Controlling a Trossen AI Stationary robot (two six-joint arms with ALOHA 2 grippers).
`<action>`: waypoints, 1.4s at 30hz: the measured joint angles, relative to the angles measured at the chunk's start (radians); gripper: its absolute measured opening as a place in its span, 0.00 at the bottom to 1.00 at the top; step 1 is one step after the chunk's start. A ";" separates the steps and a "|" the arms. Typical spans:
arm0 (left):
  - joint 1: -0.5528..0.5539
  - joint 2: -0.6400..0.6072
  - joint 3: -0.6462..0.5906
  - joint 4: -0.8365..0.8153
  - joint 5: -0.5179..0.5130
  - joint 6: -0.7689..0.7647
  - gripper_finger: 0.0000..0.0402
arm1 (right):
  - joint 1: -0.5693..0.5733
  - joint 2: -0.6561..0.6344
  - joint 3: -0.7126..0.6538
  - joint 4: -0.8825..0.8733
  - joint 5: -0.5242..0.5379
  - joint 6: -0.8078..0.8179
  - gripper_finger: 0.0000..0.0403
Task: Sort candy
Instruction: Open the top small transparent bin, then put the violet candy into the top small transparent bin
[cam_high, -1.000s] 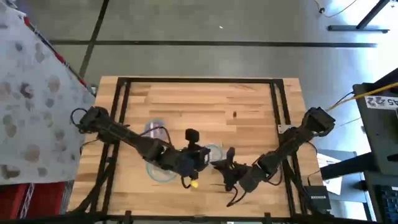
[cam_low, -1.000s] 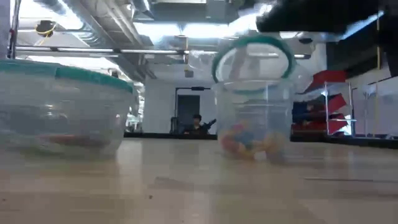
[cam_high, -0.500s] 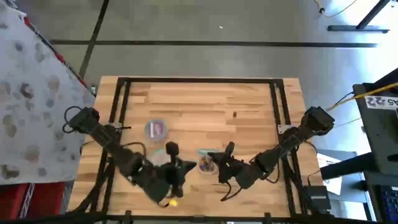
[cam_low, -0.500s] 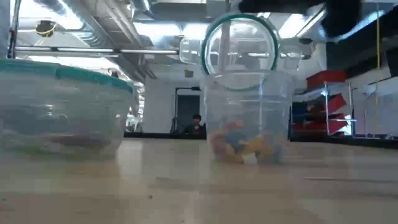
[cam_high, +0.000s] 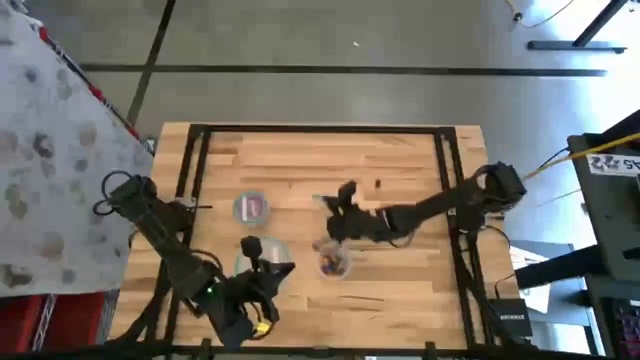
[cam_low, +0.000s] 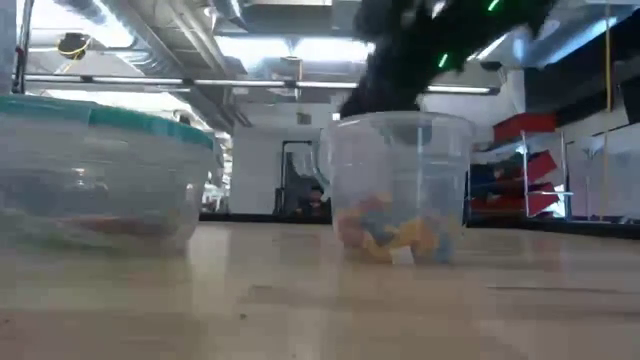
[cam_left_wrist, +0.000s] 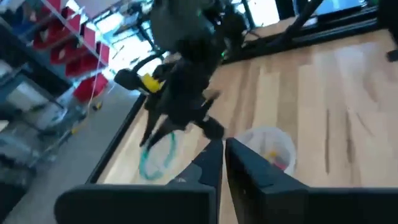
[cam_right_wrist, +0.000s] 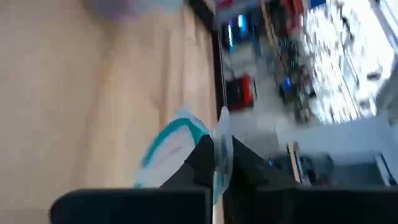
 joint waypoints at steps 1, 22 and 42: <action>0.000 0.000 -0.011 0.000 -0.005 -0.015 0.01 | -0.015 0.019 0.000 0.001 -0.023 0.000 0.01; -0.007 0.002 -0.124 0.002 0.005 -0.189 0.01 | -0.061 -0.180 0.058 -0.604 -0.368 0.476 0.58; -0.027 0.001 -0.128 0.009 -0.006 -0.232 0.01 | -0.425 -0.344 -0.504 -0.253 -0.366 1.238 0.60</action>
